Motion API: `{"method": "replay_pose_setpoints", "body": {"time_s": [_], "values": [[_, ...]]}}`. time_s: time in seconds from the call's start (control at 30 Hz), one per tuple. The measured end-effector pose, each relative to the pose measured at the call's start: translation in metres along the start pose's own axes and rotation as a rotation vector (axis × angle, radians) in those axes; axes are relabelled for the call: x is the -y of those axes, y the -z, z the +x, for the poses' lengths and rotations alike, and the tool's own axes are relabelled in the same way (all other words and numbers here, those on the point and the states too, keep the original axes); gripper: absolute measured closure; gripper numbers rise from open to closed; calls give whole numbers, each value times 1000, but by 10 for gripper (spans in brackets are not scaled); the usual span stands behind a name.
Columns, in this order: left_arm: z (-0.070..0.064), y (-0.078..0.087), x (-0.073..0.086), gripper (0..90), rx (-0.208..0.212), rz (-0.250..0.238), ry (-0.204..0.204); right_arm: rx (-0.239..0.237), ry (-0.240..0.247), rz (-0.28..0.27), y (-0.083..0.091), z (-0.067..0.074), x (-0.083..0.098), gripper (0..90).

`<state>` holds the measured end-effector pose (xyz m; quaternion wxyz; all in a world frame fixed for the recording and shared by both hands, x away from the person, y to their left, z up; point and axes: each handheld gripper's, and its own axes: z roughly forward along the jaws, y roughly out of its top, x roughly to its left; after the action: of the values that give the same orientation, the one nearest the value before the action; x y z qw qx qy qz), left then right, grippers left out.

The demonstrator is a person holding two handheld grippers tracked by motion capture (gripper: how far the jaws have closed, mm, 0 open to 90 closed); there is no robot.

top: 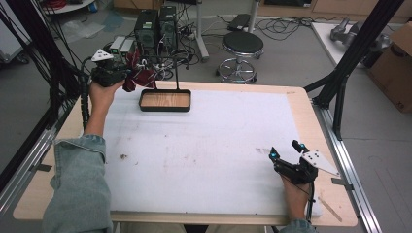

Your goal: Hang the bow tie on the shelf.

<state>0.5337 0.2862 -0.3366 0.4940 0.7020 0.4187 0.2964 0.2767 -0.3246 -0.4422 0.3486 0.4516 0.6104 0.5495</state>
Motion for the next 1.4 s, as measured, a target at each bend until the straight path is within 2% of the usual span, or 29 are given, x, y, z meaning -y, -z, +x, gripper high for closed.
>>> {"method": "replay_pose_setpoints", "body": {"time_s": [0.63, 0.77, 0.97, 1.17, 1.3, 1.4], "values": [[-3, -16, 7, 730, -13, -24, 17, -7, 0, 2, 0, 0, 0, 114], [-3, -15, 7, 719, -14, -20, 12, -5, -2, 2, 0, 0, 0, 114], [-3, -15, 8, 652, -18, 1, 14, -5, 2, -1, -1, 0, 0, 114], [-4, -13, 7, 597, 0, 17, 8, -7, 3, 0, -1, 0, 0, 114], [-3, -7, 8, 570, -11, 13, -9, -6, -3, 1, -1, 0, 0, 114], [-1, -3, 13, 567, -5, 16, -2, -6, -3, 2, -1, 0, 0, 114]]}}
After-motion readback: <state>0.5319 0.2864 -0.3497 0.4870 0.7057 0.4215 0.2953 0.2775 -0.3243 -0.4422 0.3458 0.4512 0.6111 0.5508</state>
